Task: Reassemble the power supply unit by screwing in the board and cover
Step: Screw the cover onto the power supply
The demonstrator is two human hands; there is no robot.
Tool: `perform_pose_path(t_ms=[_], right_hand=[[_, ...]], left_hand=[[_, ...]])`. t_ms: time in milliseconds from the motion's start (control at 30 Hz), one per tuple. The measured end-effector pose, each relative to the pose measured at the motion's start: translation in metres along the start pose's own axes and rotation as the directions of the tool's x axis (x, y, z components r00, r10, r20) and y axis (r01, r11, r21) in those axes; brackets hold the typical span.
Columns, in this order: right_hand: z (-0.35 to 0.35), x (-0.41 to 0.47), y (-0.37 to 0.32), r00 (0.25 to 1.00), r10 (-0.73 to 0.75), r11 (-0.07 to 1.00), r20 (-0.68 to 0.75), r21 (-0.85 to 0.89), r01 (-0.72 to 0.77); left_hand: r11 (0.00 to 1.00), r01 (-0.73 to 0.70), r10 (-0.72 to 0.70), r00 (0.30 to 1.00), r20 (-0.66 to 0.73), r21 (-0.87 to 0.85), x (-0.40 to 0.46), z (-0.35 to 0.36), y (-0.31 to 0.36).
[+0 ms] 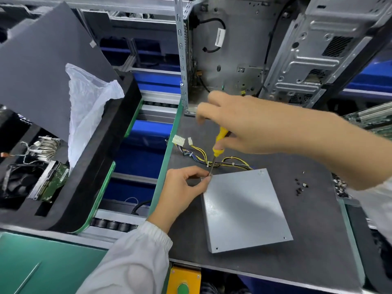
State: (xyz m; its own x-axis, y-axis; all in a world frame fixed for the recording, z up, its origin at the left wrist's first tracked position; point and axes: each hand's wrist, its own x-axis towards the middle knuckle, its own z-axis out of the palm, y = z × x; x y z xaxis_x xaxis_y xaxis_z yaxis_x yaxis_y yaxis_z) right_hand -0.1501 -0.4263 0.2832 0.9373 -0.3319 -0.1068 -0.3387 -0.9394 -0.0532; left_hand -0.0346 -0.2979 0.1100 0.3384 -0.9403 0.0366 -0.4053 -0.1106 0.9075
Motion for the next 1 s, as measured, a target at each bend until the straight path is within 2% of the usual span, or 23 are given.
perform_pose_path(t_ms=[33, 100, 167, 200, 233, 300, 367, 467, 500, 567, 667, 733, 767, 833, 867, 933, 1000], right_hand=[[-0.005, 0.001, 0.0, 0.995, -0.067, 0.996, 0.074, 0.066, 0.062], [-0.01, 0.003, -0.002, 0.98, -0.109, 0.994, 0.17, 0.05, 0.102], [-0.009, 0.004, -0.004, 0.99, -0.085, 0.993, 0.116, -0.067, 0.093], [-0.008, 0.005, -0.006, 0.995, -0.078, 0.979, 0.058, -0.182, 0.087], [-0.009, 0.006, -0.008, 0.997, -0.068, 0.948, 0.024, -0.311, 0.072], [-0.013, 0.008, -0.012, 0.998, -0.063, 0.902, -0.008, -0.428, 0.054], [-0.013, 0.009, -0.01, 0.995, -0.103, 0.917, 0.015, -0.385, 0.101], [-0.013, 0.012, -0.006, 0.956, -0.238, 0.948, 0.173, -0.174, 0.268], [-0.014, 0.012, -0.007, 0.945, -0.249, 0.943, 0.214, -0.17, 0.287], [-0.007, 0.01, -0.011, 0.96, -0.196, 0.926, 0.201, -0.284, 0.249], [-0.001, 0.005, -0.017, 0.994, -0.111, 0.88, 0.014, -0.463, 0.105], [0.0, 0.001, -0.013, 0.998, -0.059, 0.931, -0.012, -0.36, 0.051], [-0.002, 0.0, -0.01, 0.997, -0.063, 0.967, 0.034, -0.244, 0.07], [-0.008, -0.001, -0.002, 0.976, -0.163, 0.985, 0.144, -0.04, 0.17], [-0.011, -0.001, 0.001, 0.964, -0.207, 0.977, 0.17, -0.019, 0.213], [-0.015, -0.001, 0.002, 0.97, -0.186, 0.972, 0.159, -0.112, 0.205], [-0.014, 0.002, -0.005, 0.992, -0.101, 0.939, 0.08, -0.321, 0.122]], left_hand=[[1.0, 0.006, -0.006, 1.0, 0.002, 0.007, 0.0, -0.001, 0.001], [1.0, 0.024, -0.024, 1.0, 0.011, 0.003, 0.001, -0.002, 0.002], [1.0, 0.029, -0.029, 0.999, 0.022, 0.002, 0.001, -0.002, 0.003], [0.999, 0.033, -0.033, 0.999, 0.02, 0.003, 0.001, -0.002, 0.003], [0.999, 0.036, -0.036, 0.999, 0.016, 0.008, 0.001, -0.003, 0.004], [1.0, 0.019, -0.019, 1.0, 0.009, 0.017, 0.001, -0.004, 0.005], [1.0, 0.004, -0.005, 1.0, 0.019, 0.025, 0.002, -0.005, 0.006], [0.999, 0.025, -0.027, 0.999, 0.045, 0.042, 0.005, -0.008, 0.007], [0.998, 0.028, -0.03, 0.998, 0.051, 0.049, 0.006, -0.008, 0.007], [0.998, 0.026, -0.03, 0.998, 0.055, 0.057, 0.007, -0.007, 0.01], [0.999, 0.032, -0.034, 0.999, 0.032, 0.043, 0.007, -0.003, 0.012], [0.999, 0.042, -0.042, 0.999, 0.024, 0.015, 0.006, -0.002, 0.012], [0.999, 0.038, -0.038, 0.999, 0.026, 0.01, 0.006, -0.002, 0.012], [0.999, 0.031, -0.032, 0.999, 0.037, 0.023, 0.006, -0.004, 0.011], [0.999, 0.029, -0.03, 0.998, 0.048, 0.027, 0.007, -0.005, 0.012], [0.999, -0.003, 0.0, 0.997, 0.077, 0.037, 0.008, -0.007, 0.014], [0.997, -0.068, 0.064, 0.995, 0.073, 0.047, 0.009, -0.008, 0.016]])
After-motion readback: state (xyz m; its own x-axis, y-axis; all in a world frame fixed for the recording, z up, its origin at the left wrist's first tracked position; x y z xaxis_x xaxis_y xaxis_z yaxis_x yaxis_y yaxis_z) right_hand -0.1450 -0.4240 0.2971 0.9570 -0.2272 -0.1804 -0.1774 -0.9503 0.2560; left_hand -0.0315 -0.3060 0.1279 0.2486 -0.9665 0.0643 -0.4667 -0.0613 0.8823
